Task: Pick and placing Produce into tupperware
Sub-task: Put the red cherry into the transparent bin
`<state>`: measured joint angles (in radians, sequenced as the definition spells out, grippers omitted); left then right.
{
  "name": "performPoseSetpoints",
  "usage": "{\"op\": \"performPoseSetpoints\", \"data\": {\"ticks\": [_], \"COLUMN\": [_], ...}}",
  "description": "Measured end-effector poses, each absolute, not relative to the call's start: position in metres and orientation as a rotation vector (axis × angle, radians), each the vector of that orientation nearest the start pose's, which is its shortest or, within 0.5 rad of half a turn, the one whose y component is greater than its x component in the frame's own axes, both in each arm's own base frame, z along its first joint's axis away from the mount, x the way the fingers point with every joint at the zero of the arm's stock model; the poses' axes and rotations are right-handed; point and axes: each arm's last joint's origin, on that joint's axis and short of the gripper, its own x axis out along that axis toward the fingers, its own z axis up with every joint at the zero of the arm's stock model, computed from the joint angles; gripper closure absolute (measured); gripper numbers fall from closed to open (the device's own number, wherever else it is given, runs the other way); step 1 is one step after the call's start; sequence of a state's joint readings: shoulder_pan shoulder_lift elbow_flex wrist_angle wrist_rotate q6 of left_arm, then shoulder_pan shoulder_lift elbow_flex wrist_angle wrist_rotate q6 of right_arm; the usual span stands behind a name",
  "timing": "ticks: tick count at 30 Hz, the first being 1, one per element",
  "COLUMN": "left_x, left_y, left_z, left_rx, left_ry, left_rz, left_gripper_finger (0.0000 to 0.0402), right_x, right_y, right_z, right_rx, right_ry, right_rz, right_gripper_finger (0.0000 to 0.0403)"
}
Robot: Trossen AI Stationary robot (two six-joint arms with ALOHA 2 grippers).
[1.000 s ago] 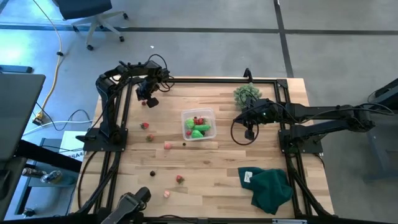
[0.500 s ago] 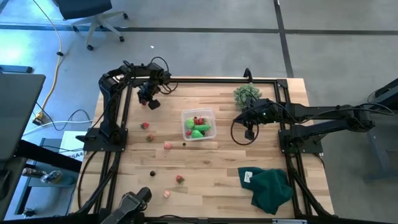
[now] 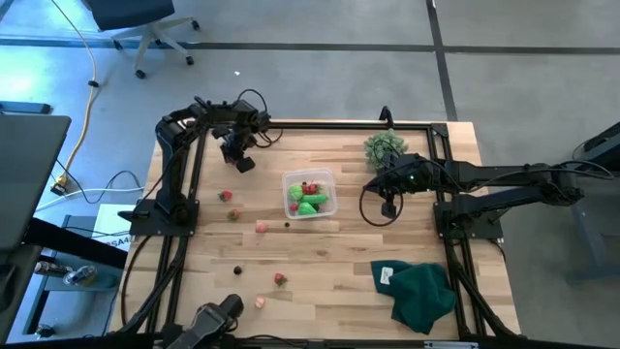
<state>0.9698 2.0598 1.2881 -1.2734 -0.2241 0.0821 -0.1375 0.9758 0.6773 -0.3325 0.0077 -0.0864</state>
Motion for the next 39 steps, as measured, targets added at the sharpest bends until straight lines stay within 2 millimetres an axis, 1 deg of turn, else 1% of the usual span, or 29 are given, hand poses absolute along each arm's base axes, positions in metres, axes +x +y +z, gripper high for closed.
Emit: {"op": "performPoseSetpoints", "data": {"ticks": [6,11,17,20,25,29,32,35,39], "left_x": [0.191,0.199,0.2,0.199,0.201,0.202,0.203,0.207,0.214], "left_y": [0.259,0.255,0.253,0.251,0.253,0.258,0.262,0.268,0.273], "left_z": [0.121,0.121,0.122,0.123,0.122,0.124,0.128,0.134,0.141], "left_rx": [-0.642,-0.578,-0.558,-0.559,-0.522,-0.479,-0.433,-0.411,-0.407], "left_ry": [1.968,1.967,1.985,2.0,1.981,1.985,1.993,1.963,1.914], "left_rz": [0.587,0.552,0.516,0.471,0.47,0.54,0.586,0.61,0.589], "left_gripper_finger": [0.0401,0.0401,0.0401,0.0401,0.0401,0.0401,0.0401,0.0401,0.0401], "right_x": [0.2,0.2,0.2,0.2,0.2,0.2,0.2,0.2,0.2], "right_y": [-0.028,-0.028,-0.028,-0.028,-0.028,-0.028,-0.028,-0.028,-0.028], "right_z": [0.25,0.25,0.25,0.25,0.25,0.25,0.25,0.25,0.25], "right_rx": [-0.043,-0.042,-0.043,-0.042,-0.043,-0.042,-0.042,-0.043,-0.043], "right_ry": [0.635,0.635,0.635,0.635,0.635,0.635,0.635,0.636,0.635], "right_rz": [-0.113,-0.113,-0.113,-0.113,-0.113,-0.113,-0.113,-0.113,-0.113], "right_gripper_finger": [0.0401,0.0401,0.0401,0.0401,0.0401,0.0401,0.0401,0.0401,0.0401]}}
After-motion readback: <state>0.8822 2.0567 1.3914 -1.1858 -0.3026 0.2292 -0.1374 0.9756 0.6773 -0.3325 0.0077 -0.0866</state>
